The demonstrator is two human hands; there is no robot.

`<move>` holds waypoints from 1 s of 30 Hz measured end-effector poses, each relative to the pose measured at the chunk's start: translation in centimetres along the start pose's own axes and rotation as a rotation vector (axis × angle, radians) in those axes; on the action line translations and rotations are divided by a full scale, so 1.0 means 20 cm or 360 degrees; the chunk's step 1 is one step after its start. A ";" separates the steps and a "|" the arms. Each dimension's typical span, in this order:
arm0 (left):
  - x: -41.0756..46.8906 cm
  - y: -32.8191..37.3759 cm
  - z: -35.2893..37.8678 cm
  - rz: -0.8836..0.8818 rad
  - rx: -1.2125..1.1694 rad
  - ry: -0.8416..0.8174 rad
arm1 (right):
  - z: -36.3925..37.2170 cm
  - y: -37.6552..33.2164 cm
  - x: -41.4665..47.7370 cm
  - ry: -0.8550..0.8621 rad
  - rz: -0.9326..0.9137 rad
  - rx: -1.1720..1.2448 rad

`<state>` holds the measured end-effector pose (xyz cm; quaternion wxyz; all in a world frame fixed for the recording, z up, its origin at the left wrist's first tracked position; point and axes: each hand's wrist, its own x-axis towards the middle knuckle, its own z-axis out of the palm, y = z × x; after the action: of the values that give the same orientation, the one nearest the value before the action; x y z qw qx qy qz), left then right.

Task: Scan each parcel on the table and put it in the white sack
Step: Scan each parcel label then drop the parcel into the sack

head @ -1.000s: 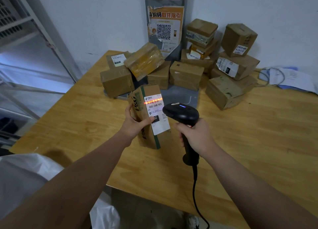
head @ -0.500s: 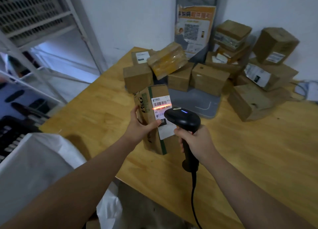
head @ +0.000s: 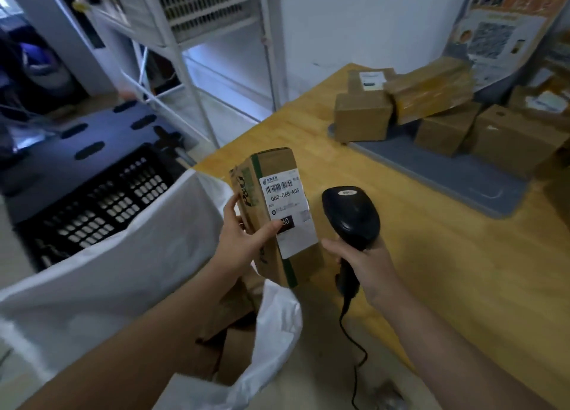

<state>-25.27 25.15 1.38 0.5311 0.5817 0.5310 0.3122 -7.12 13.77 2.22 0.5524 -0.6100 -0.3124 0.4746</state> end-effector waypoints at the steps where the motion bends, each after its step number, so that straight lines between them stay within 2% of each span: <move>1: -0.02 -0.04 -0.12 0.0010 0.0067 0.0032 | 0.09 0.03 0.00 -0.0019 -0.0002 -0.0022; 3: -0.05 -0.13 -0.34 0.0004 0.0243 0.0108 | 0.27 0.11 0.01 -0.0018 0.0014 -0.0181; 6: -0.06 -0.31 -0.62 -0.0066 0.0506 0.0216 | 0.48 0.24 0.08 0.0092 -0.0061 -0.0642; 9: -0.05 -0.47 -0.78 -0.0197 0.0809 0.0229 | 0.59 0.39 0.16 0.0128 -0.0139 -0.0920; 17: 0.08 -0.85 -0.78 -0.0375 0.1588 -0.0160 | 0.74 0.69 0.23 0.0235 0.0028 -0.1310; 19: 0.12 -0.91 -0.72 -0.0379 0.1717 -0.0206 | 0.76 0.70 0.21 0.0289 -0.0005 -0.1314; 24: 0.31 -1.07 -0.65 -0.0392 0.1810 -0.0212 | 0.81 0.75 0.18 0.0694 -0.0294 -0.0649; 30: 0.50 -1.27 -0.59 -0.0362 0.1980 -0.0242 | 0.76 0.79 0.27 0.0710 -0.0478 -0.0872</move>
<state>-41.03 34.87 -21.87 0.1600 0.7419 0.6324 -0.1551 -21.57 21.30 -13.37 0.4866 -0.7707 -0.3857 0.1430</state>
